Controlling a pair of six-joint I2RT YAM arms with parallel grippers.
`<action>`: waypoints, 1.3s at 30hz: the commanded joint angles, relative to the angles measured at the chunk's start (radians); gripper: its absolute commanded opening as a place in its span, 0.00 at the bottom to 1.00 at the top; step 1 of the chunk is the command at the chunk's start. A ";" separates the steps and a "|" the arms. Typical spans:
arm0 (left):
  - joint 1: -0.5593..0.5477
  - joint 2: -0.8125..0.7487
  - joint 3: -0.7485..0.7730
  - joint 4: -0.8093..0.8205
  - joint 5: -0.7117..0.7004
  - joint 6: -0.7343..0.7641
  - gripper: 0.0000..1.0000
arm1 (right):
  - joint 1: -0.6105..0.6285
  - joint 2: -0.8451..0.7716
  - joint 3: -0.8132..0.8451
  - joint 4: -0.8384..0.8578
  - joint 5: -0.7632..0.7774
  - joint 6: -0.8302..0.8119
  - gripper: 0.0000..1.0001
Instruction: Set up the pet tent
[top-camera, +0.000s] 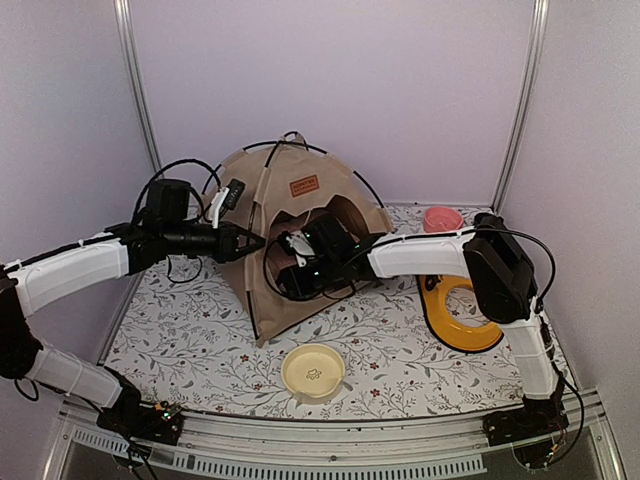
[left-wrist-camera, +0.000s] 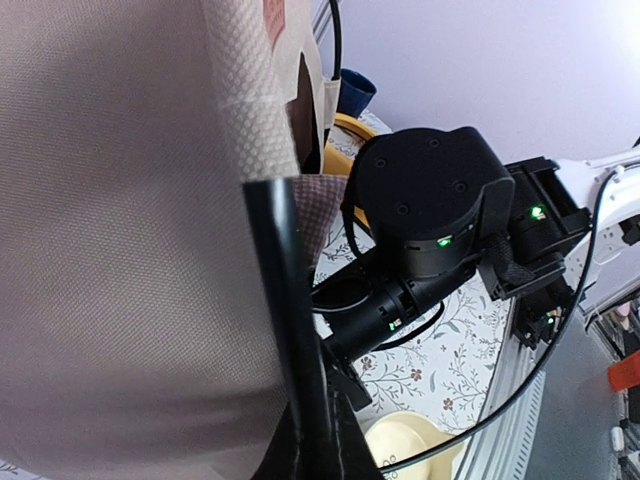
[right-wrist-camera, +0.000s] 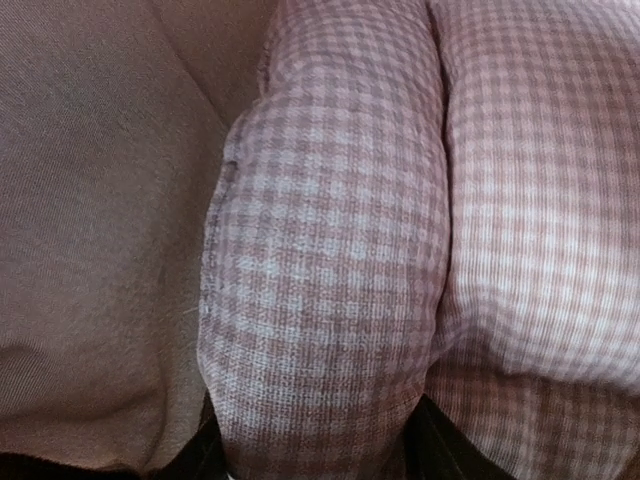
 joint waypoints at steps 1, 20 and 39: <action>0.013 -0.015 0.017 0.028 0.118 0.028 0.00 | -0.011 0.073 0.075 -0.056 0.042 -0.012 0.57; 0.059 -0.019 0.000 -0.013 0.156 0.048 0.00 | -0.073 -0.046 0.059 -0.032 0.160 -0.073 1.00; 0.063 0.072 0.038 -0.044 0.182 0.020 0.00 | -0.084 0.070 0.126 -0.103 0.493 -0.046 0.99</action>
